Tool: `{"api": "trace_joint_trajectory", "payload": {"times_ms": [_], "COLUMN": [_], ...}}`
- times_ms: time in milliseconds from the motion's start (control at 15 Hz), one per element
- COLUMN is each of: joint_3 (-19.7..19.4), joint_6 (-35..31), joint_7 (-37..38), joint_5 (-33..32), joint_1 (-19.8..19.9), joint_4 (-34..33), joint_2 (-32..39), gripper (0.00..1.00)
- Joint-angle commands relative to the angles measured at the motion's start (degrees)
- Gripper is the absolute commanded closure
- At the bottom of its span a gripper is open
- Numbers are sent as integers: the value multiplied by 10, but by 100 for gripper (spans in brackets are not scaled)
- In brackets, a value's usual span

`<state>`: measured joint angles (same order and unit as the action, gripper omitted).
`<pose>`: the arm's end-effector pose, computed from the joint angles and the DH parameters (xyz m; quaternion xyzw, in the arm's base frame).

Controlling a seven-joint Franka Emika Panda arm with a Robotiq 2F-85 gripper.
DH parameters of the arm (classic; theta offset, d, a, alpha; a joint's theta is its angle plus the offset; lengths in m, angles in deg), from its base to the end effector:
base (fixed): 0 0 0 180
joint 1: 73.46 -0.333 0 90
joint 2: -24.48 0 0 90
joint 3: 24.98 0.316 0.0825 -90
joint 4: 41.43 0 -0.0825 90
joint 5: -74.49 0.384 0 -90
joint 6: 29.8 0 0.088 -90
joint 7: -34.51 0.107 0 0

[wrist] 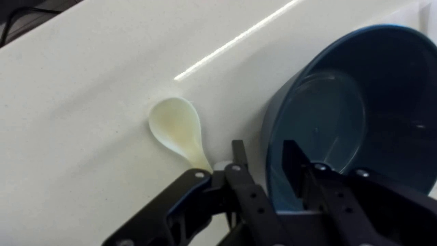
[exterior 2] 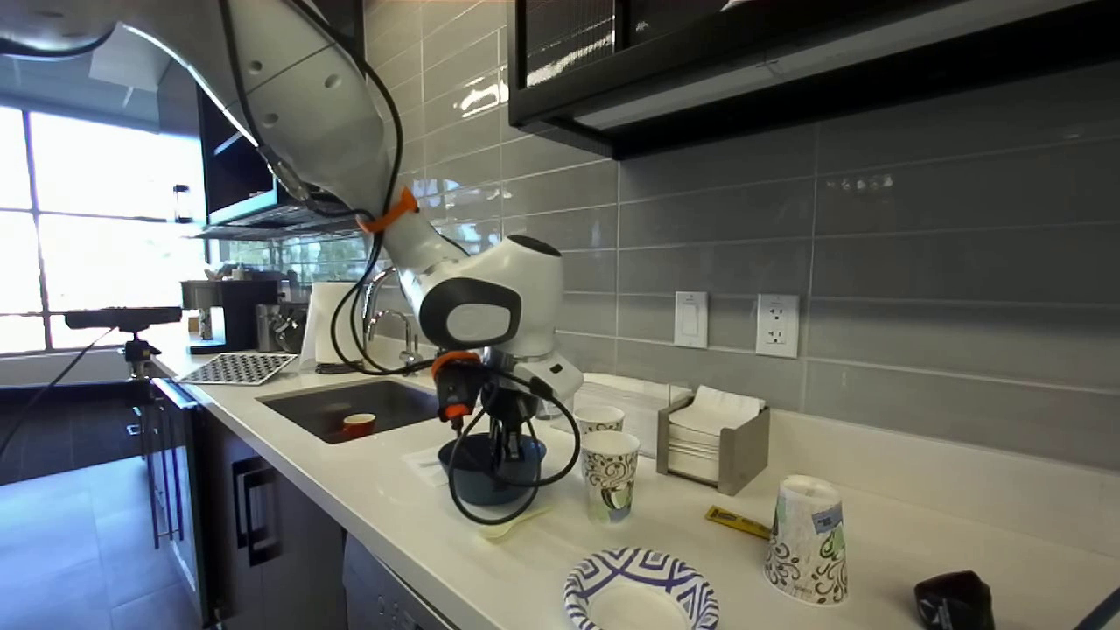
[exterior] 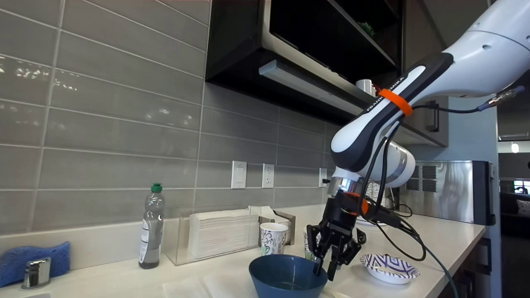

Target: Remove the paper cups from the blue bowl, put them on the counter, unstack the paper cups and then move the blue bowl to the right

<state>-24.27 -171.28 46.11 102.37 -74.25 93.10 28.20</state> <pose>0.5136 0.0124 0.3094 -0.9501 0.2689 -0.0093 0.1578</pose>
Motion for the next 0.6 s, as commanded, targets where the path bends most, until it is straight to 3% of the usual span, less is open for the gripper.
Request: {"api": "trace_joint_trajectory", "payload": {"times_ms": [0,333,533], "joint_3": [1,-2,2], "joint_6": [1,23,53], "joint_7": [15,58,96], "joint_5": [-3,-70,-142], "joint_1": [1,-1,-1], "joint_4": [14,12,6], "joint_2": [-22,-59,-95], "gripper": [34,1,0]}}
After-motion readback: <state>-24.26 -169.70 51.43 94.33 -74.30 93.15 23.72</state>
